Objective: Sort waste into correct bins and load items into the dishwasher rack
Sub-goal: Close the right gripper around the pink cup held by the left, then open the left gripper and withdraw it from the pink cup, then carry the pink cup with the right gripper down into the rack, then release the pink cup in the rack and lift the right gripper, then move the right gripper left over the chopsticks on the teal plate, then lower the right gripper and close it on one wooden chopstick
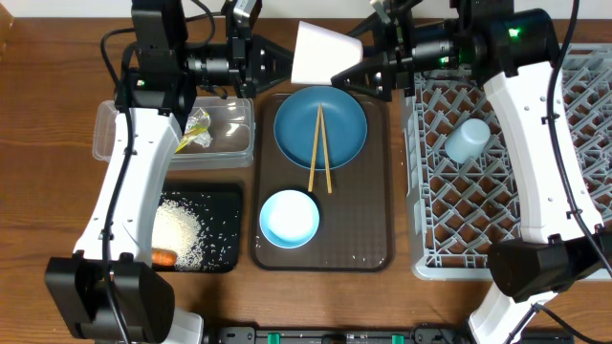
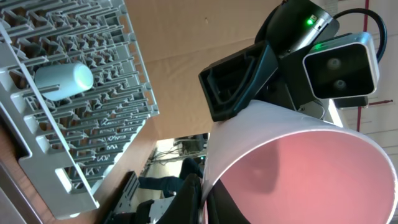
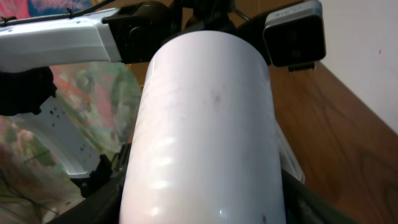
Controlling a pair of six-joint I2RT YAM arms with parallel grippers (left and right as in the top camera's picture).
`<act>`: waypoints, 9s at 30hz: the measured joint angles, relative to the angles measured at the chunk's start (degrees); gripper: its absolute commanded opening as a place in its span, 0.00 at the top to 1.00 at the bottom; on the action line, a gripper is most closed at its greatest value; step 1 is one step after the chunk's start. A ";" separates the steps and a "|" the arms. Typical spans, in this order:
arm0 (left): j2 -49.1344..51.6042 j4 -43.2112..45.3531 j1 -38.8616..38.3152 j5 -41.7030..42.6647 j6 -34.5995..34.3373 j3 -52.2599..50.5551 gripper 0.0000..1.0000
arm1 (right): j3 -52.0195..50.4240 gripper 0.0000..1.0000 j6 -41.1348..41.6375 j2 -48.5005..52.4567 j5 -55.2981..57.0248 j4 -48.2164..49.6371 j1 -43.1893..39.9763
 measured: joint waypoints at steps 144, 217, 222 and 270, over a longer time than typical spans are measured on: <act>0.00 -34.23 1.88 -48.41 26.60 0.00 0.62 | -49.13 0.38 42.91 -19.47 73.29 -9.70 -8.72; -17.11 -47.58 1.88 -78.25 32.83 0.17 0.57 | -42.25 0.47 42.93 -8.35 57.46 14.53 18.84; -14.86 -47.80 1.88 -78.44 32.83 0.17 0.57 | -42.25 0.51 43.36 -8.35 64.08 13.35 20.33; -14.36 -47.91 1.88 -78.44 32.85 0.17 0.56 | -45.75 0.82 57.72 -0.42 62.12 17.68 20.37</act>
